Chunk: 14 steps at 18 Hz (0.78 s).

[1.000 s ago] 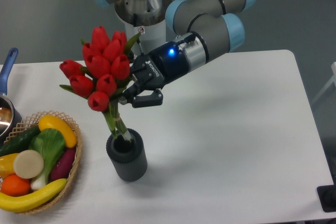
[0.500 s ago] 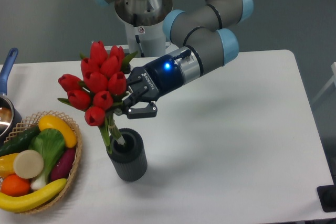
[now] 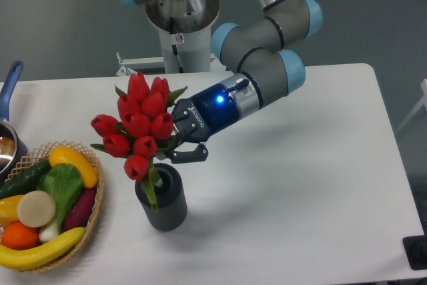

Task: Insert the flowers into the vase
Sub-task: 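Lower the tulip stems into the grey vase opening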

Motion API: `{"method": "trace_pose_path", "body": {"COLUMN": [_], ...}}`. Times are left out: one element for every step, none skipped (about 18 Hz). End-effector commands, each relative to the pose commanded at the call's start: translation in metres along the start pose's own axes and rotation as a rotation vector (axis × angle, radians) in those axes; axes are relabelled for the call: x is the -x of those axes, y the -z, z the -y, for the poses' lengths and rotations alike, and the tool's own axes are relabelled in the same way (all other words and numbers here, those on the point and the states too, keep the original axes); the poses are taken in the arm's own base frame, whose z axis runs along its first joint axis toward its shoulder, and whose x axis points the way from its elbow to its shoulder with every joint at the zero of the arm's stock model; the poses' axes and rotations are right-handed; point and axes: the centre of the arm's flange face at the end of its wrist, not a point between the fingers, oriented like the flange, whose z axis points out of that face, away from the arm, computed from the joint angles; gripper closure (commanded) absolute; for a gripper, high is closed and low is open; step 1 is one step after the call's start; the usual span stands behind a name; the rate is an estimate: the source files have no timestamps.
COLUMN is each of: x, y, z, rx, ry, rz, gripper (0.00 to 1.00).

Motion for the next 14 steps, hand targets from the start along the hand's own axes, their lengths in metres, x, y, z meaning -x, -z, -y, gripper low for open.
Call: {"method": "trace_pose_path", "body": {"x": [0.002,0.005,0.006,0.007,0.008,0.008,0.008,0.008,0.007,0.008,0.008,0.009,0.010,0.010], "y": [0.000,0.000,0.001,0.001,0.003,0.003,0.004,0.004,0.005,0.006,0.006,0.006,0.006,0.006], "z": [-0.004,-0.010,-0.013,-0.017,-0.021,-0.026,-0.034,-0.040,-0.046,-0.052,-0.056,-0.058,-0.059,-0.061], "rx": [0.001,0.001,0.001,0.001,0.000,0.000,-0.001,-0.001,-0.001,-0.001,-0.001,-0.001,-0.001,0.000], "ry": [0.003,0.006,0.014,0.020,0.027,0.038,0.044,0.034,0.018,0.015,0.013,0.010,0.013,0.015], "rz": [0.001,0.001,0.002,0.002,0.005,0.006,0.008,0.008,0.009,0.011,0.011,0.011,0.012,0.012], "gripper": [0.61,0.61,0.61,0.61,0.61,0.61,0.61,0.61,0.61,0.61,0.61,0.61,0.61,0.61]}}
